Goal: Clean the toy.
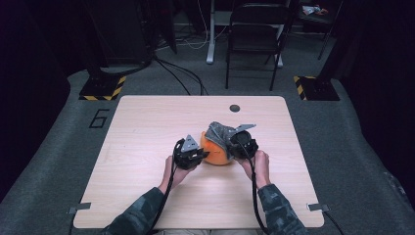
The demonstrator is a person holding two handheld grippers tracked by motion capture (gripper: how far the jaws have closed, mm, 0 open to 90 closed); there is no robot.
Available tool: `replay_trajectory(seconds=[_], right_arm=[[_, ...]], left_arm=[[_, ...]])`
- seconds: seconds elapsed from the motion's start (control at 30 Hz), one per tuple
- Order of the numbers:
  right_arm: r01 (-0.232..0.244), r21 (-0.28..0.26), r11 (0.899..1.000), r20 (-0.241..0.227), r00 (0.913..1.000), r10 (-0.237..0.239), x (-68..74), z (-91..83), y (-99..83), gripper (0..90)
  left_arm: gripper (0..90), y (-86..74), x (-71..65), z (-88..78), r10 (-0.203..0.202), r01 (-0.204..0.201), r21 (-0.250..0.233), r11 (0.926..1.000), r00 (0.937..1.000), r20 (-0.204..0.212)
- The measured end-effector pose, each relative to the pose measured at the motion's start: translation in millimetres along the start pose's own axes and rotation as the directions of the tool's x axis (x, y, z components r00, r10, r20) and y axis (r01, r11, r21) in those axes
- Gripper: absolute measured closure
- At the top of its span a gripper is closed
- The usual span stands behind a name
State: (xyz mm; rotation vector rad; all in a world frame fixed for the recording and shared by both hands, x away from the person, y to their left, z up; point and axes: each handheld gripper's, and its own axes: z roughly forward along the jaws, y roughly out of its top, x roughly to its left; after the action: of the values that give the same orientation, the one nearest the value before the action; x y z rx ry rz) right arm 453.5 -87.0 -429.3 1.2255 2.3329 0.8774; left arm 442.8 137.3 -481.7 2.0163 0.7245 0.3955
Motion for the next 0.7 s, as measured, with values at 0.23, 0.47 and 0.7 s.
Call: replay_trajectory(seconds=[0.23, 0.47, 0.7], right_arm=[[-0.069, 0.049, 0.996, 0.034, 0.9971, 0.067, -23.1, 10.9, -12.1, 79.5], [-0.149, 0.130, 0.980, 0.039, 0.9886, 0.145, -43.6, 31.7, -29.9, 79.4], [-0.170, 0.163, 0.972, 0.042, 0.9853, 0.166, -53.4, 38.2, -36.9, 79.4]], left_arm=[[79.6, -1.6, 2.5, 0.9, -0.006, 0.006, -0.003, 1.0000, 0.9999, -0.010], [79.3, -3.0, 6.3, 0.4, -0.013, 0.013, 0.006, 0.9999, 0.9999, -0.009], [78.9, -4.2, 8.5, -0.2, -0.022, 0.022, -0.002, 0.9998, 0.9997, -0.010]])
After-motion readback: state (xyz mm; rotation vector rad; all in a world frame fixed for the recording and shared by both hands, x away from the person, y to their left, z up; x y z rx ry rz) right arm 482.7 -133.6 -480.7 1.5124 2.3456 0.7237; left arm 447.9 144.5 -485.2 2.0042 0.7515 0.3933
